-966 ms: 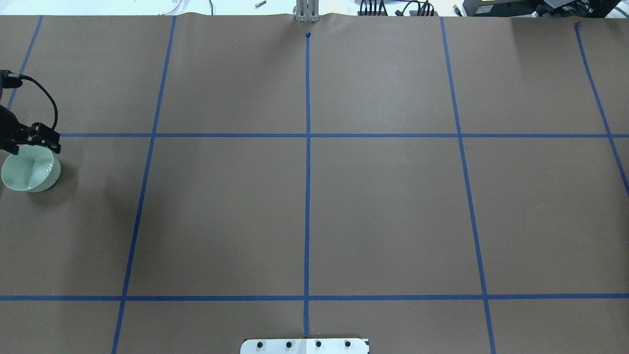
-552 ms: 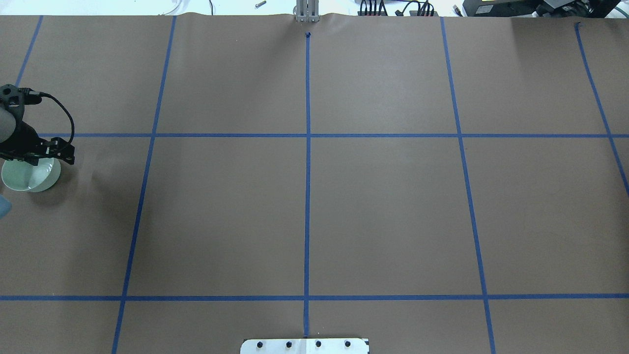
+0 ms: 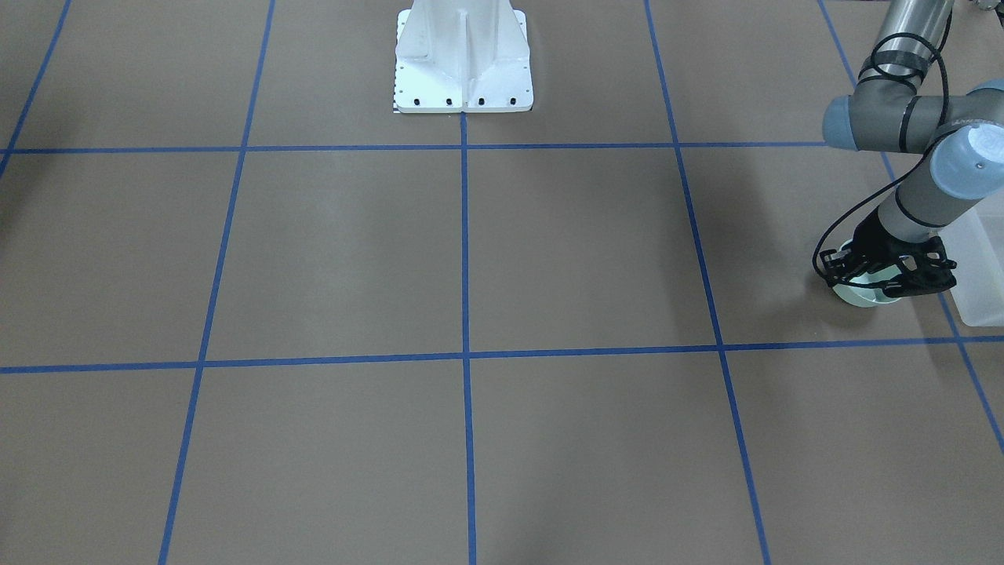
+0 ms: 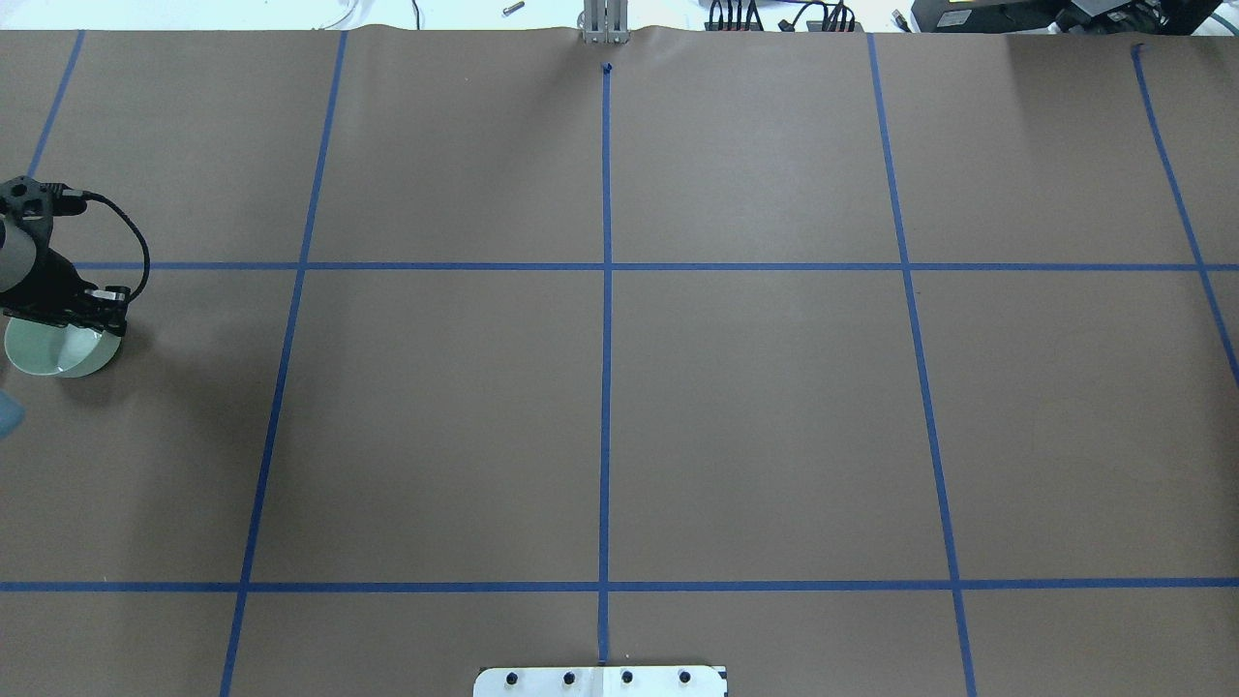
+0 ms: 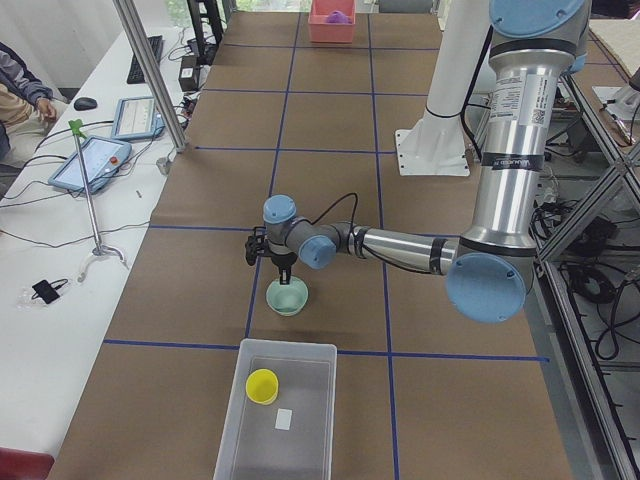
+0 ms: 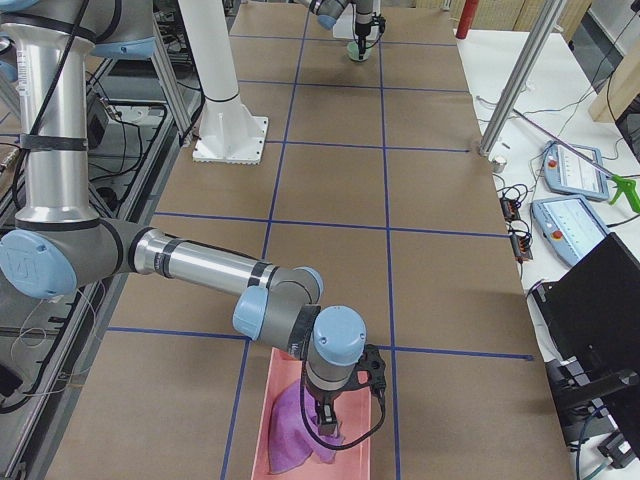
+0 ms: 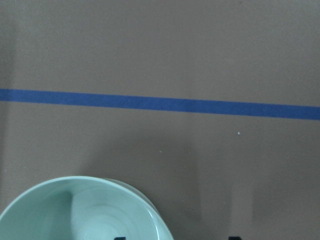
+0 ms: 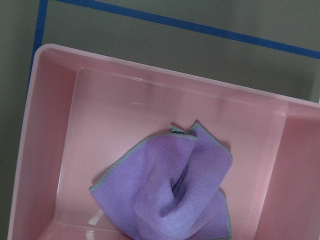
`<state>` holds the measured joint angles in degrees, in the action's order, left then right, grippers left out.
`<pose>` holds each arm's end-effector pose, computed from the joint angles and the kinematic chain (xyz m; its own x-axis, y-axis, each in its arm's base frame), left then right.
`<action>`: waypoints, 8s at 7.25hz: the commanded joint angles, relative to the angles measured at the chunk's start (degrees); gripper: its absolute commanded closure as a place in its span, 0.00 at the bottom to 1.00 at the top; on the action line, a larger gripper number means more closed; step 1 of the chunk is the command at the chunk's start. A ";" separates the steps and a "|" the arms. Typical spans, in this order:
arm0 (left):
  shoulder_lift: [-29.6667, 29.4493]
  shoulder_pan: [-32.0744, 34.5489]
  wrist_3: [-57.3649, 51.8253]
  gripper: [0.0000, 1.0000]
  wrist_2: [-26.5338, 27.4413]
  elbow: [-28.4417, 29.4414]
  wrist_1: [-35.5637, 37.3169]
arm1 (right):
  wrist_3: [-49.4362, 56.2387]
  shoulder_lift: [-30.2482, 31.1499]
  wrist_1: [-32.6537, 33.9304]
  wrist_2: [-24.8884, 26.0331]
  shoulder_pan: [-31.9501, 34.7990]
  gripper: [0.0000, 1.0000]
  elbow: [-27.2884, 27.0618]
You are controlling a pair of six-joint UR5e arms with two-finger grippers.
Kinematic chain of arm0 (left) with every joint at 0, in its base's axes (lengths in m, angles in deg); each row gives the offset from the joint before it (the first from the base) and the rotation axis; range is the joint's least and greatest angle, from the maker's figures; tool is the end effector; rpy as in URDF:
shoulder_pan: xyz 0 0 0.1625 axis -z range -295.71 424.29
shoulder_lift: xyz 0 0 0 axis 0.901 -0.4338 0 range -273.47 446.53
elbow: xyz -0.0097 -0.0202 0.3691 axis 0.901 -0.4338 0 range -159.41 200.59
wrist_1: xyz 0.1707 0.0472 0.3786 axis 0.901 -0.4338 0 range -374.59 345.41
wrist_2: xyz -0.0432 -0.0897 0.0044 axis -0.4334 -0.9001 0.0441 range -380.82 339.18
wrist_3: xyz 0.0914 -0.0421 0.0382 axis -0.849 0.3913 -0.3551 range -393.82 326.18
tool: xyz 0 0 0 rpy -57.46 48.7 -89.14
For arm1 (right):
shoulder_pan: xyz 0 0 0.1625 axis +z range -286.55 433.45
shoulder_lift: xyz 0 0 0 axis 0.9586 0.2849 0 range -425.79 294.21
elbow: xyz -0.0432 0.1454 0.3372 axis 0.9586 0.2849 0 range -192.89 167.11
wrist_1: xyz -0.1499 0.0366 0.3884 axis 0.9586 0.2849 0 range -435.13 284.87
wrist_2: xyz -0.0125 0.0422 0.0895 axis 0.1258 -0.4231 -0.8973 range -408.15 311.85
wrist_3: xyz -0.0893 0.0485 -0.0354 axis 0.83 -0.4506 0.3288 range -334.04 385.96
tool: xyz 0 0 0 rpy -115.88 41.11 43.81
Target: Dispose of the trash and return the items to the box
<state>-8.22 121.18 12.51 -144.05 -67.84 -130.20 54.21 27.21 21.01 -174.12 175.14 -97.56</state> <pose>0.2419 -0.5070 0.5400 0.7305 -0.0628 -0.6800 0.0719 0.9973 -0.0149 0.1592 -0.4240 0.6984 0.7649 -0.1778 0.6192 0.1882 0.9809 0.0492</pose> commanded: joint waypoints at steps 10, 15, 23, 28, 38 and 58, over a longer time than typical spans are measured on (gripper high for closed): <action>-0.26 29.57 -51.37 1.00 -8.35 1.38 22.01 | -19.66 -1.42 0.62 -7.97 -6.31 0.00 -10.12; 0.18 36.09 -66.36 1.00 -4.76 11.85 17.47 | -25.79 -0.88 0.63 -11.14 -10.28 0.00 -14.74; 6.60 35.66 -56.27 1.00 -4.30 20.40 -1.11 | -25.87 -0.18 0.80 -11.23 -10.46 0.00 -16.14; 6.60 32.33 -49.50 1.00 -4.57 21.80 -4.70 | -27.19 -0.09 0.80 -11.32 -10.90 0.00 -16.23; 4.93 31.35 -43.64 0.03 -11.25 12.03 2.44 | -27.72 -0.27 0.80 -11.23 -10.99 0.00 -16.93; 9.67 24.93 -38.51 0.03 -10.98 -13.26 18.93 | -29.83 -0.71 6.52 -6.92 -16.35 0.00 -19.67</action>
<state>1.43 145.96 -26.00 -155.03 -81.16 -111.30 24.23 26.52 27.60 -181.07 158.80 -117.89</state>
